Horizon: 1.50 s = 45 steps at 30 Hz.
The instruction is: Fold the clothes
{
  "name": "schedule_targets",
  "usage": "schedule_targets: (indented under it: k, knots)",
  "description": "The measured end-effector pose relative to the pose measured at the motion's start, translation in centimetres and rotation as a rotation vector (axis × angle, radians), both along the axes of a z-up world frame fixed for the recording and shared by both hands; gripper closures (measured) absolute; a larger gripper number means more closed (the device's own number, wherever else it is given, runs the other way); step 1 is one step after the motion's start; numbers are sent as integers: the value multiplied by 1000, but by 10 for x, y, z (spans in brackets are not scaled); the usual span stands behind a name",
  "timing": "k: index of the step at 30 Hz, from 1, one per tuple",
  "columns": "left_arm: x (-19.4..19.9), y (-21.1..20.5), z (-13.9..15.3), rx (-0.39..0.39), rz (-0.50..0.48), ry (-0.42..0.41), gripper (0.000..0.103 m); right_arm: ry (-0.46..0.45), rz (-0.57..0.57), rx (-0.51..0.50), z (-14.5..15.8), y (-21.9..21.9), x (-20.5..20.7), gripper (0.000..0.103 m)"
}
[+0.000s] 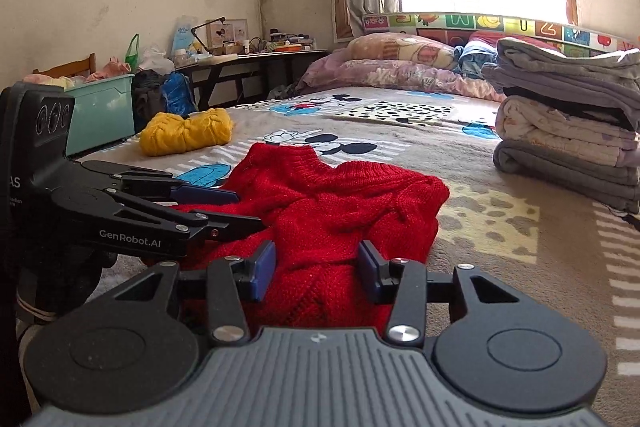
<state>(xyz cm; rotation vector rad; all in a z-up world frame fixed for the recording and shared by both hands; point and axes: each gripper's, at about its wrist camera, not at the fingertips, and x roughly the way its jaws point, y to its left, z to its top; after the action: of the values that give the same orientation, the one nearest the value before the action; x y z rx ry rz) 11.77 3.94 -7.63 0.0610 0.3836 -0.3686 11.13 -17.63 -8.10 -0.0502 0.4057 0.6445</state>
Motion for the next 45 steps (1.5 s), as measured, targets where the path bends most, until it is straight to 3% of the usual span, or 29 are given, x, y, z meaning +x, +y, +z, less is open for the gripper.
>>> schedule_targets:
  k: [3, 8, 13, 17, 20, 25, 30, 32, 36, 39, 41, 45]
  knots:
    - [8, 5, 11, -29, 19, -41, 48, -31, -19, 2, 14, -3, -4, 55]
    - [50, 13, 14, -51, 34, -41, 49, -79, -30, -29, 26, -2, 14, 50]
    - [76, 30, -7, -166, -2, 92, 49, -73, -16, -36, 23, 0, 52, 43]
    - [81, 34, -23, -193, 9, 158, 49, 19, 11, 3, 3, -1, 80, 41]
    - [86, 40, -29, -261, 1, 196, 48, 122, 12, 118, -16, -11, 91, 40]
    - [92, 46, -37, -321, -3, 242, 48, 174, 18, 166, -25, -15, 96, 40]
    - [84, 40, -30, -272, 16, 200, 46, 191, 22, 188, -28, -17, 99, 40]
    - [72, 36, -20, -243, 46, 147, 46, 139, 5, 173, -22, -18, 89, 40]
    - [41, 34, -1, -276, 39, 84, 46, 61, -52, 171, -3, -30, 51, 44]
    - [19, 19, 5, -179, 9, 65, 46, -16, -37, 83, 11, -30, 18, 47]
    - [3, 14, 8, -125, 2, 59, 46, -55, -28, 79, 18, -28, 2, 48]
    - [-10, 16, 3, -96, 40, 78, 46, -105, -12, 60, 22, -20, -19, 55]
